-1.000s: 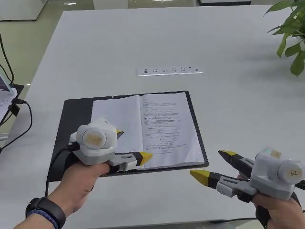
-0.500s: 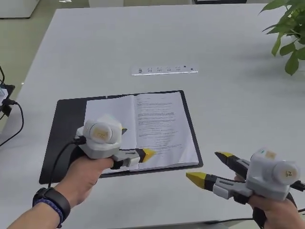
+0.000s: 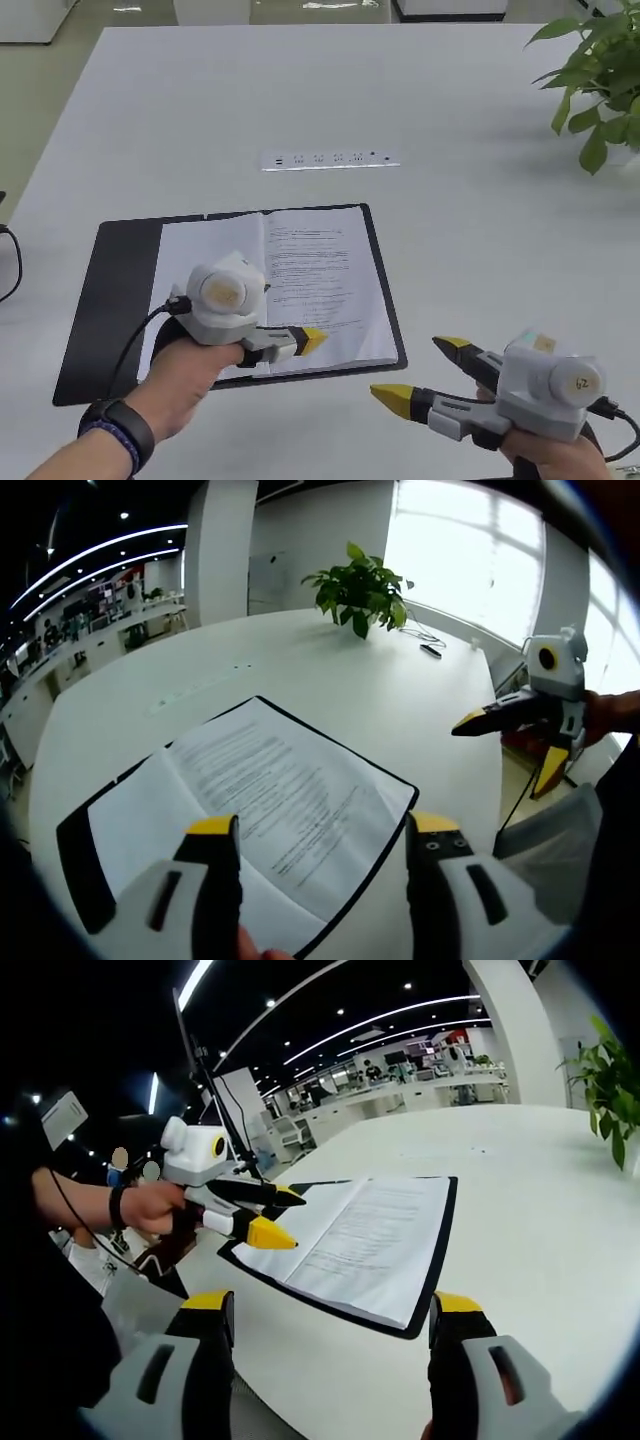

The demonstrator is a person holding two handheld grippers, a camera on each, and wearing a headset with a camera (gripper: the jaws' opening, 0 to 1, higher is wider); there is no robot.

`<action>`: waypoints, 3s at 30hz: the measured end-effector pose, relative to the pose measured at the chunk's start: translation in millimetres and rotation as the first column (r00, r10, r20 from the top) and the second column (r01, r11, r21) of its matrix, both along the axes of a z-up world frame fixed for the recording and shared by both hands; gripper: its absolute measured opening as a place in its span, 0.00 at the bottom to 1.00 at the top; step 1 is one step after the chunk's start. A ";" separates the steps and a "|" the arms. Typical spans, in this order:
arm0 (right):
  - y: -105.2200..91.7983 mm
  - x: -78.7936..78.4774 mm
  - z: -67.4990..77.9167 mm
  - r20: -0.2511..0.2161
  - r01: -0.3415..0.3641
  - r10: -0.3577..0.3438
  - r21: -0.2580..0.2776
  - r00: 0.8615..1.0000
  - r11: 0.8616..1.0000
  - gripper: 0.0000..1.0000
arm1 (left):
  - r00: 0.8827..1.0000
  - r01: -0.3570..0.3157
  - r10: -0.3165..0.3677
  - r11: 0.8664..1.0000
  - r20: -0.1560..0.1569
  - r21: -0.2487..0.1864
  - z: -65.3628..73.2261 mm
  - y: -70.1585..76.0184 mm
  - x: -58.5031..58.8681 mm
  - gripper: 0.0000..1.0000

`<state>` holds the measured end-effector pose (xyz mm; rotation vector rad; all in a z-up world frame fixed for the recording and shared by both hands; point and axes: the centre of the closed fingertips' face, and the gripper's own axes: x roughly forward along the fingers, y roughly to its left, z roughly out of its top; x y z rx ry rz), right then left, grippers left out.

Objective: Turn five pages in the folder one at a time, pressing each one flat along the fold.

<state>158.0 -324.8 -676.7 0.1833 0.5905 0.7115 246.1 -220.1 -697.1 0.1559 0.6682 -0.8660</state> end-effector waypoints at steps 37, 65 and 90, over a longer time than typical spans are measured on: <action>-14.5 6.0 -12.0 -0.046 0.014 -0.012 0.046 0.999 0.999 0.75 | 0.995 0.104 -0.104 0.981 -0.007 0.162 -84.2 -82.4 6.7 0.61; -3.5 83.5 -37.0 -0.108 0.041 -0.024 0.156 0.994 0.987 0.61 | 0.999 0.045 -0.043 0.996 -0.024 0.077 -79.8 -76.4 15.4 0.47; 18.9 99.3 -55.6 -0.277 0.110 -0.007 0.356 0.961 0.928 0.29 | 0.995 0.066 -0.061 0.996 -0.081 0.059 -63.4 -64.7 1.5 0.54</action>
